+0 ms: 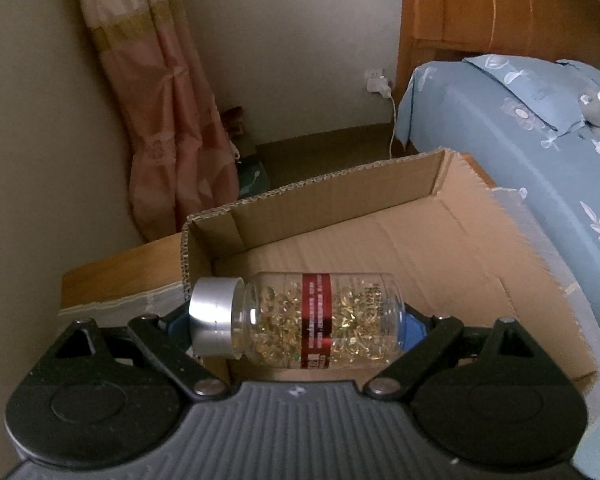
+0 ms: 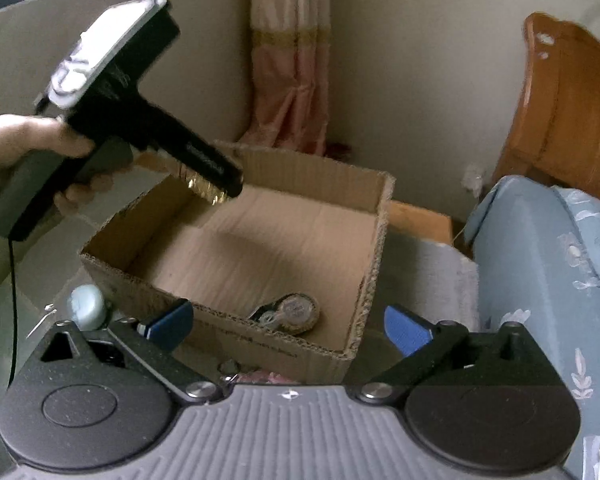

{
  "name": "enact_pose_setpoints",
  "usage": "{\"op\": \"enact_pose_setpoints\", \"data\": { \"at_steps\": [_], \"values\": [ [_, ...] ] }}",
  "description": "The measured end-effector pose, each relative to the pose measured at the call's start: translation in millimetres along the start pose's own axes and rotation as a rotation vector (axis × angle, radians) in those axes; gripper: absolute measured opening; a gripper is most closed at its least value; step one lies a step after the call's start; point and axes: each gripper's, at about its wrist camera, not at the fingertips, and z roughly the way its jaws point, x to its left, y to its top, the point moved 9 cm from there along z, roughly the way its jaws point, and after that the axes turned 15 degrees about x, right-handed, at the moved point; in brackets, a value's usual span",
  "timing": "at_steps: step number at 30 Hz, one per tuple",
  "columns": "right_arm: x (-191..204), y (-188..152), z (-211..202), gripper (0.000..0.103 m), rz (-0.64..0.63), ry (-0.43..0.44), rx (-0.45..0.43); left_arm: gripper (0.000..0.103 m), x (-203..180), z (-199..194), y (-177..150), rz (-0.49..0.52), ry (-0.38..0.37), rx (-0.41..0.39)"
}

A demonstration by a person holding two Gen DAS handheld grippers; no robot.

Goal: Organize rigid objects
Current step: 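Carry the bottle over the cardboard box and open the left gripper, then return the left gripper to the clear plastic jar on the bed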

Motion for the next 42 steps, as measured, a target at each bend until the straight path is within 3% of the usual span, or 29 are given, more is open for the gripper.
{"op": "enact_pose_setpoints", "data": {
  "at_steps": [8, 23, 26, 36, 42],
  "values": [
    [1.9, -9.4, -18.6, 0.103, 0.003, 0.006, -0.03, 0.095, 1.7, -3.4, -6.4, -0.015, -0.021, 0.011],
    [37.3, -56.2, -39.8, 0.103, -0.034, 0.003, 0.005, 0.096, -4.9, -96.6, -69.2, 0.019, -0.032, -0.122],
    [43.0, -69.8, -40.3, 0.103, -0.03, -0.001, 0.01, 0.102, -4.2, -105.8, -88.6, 0.021, -0.023, -0.141],
    [37.8, -128.6, -16.2, 0.103, 0.138, -0.019, 0.061, 0.102, -3.9, -84.3, -174.4, 0.027, 0.042, -0.134],
    [30.1, -150.7, -9.0, 0.103, 0.287, -0.011, 0.049, 0.102, -2.0, -67.1, -211.4, -0.042, 0.068, -0.134]
  ]
}}
